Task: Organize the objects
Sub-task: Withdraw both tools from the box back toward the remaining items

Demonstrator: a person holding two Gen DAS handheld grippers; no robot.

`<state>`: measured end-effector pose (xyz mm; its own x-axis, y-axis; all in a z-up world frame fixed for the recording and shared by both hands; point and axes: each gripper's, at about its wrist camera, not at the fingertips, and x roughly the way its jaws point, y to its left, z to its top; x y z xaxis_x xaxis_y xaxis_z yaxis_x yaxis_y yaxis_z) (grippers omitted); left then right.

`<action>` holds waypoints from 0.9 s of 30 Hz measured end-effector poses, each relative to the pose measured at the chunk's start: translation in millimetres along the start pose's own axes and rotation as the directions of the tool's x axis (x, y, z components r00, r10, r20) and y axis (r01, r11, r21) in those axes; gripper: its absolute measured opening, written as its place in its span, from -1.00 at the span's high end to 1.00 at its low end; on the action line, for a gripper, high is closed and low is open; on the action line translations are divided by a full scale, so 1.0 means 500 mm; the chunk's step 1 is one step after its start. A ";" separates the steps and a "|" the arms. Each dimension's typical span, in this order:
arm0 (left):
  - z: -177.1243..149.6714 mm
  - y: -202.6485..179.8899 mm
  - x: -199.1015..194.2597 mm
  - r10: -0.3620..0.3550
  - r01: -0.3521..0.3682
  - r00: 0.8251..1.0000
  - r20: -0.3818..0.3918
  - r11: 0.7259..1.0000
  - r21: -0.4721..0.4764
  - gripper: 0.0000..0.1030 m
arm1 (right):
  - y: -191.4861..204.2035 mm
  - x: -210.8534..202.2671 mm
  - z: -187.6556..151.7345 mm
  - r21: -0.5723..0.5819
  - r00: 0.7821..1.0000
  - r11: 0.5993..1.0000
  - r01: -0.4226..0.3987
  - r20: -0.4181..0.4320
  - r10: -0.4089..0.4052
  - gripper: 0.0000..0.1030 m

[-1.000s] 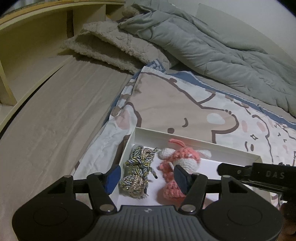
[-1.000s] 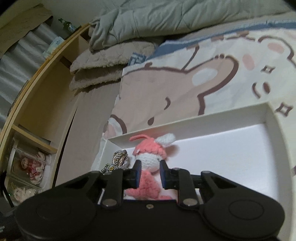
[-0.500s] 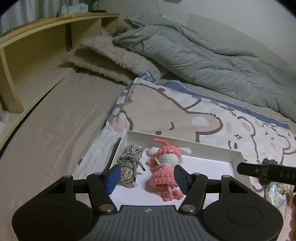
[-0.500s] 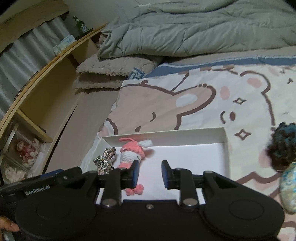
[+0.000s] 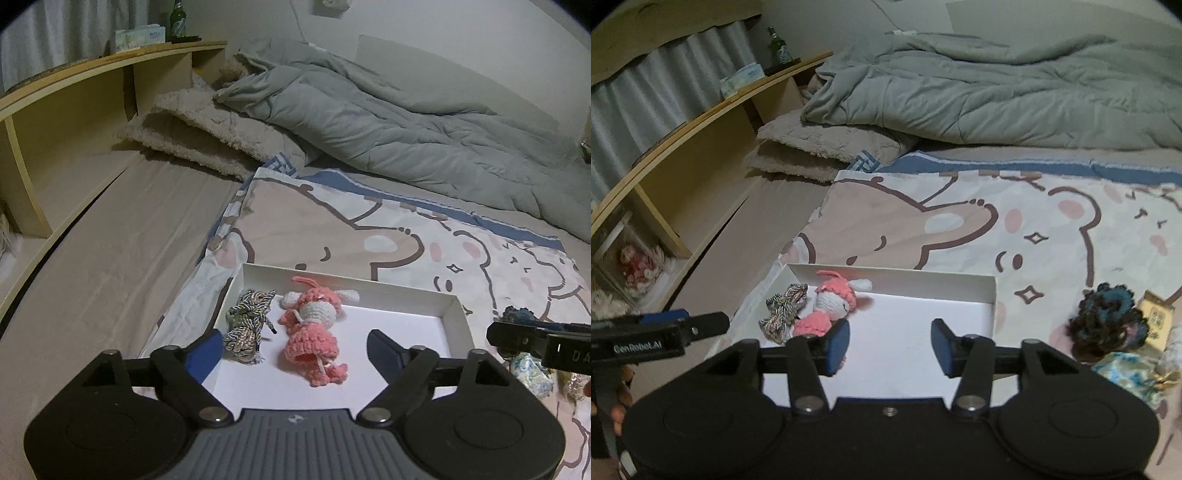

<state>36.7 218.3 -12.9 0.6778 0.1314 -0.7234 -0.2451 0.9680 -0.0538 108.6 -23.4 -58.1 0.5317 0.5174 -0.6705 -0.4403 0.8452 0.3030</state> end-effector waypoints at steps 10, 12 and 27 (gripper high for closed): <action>0.002 -0.017 -0.048 -0.004 0.004 0.999 0.035 1.000 0.010 -1.00 | 0.014 -0.062 0.008 -0.065 0.998 0.997 0.032 0.058 -0.028 -0.63; 0.001 -0.021 -0.054 -0.006 0.005 0.999 0.038 1.000 0.011 -1.00 | 0.014 -0.070 0.009 -0.067 0.997 0.997 0.036 0.066 -0.032 -0.72; 0.005 -0.068 -0.076 -0.045 0.044 0.997 0.059 0.999 0.021 -1.00 | -0.024 -0.118 0.004 -0.084 0.990 0.991 0.102 0.111 -0.092 -1.00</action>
<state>20.8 180.8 18.3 0.7280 0.0999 -0.6783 -0.2002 0.9772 -0.0710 84.0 -63.9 -20.7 0.6469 0.4489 -0.6165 -0.4431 0.8792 0.1752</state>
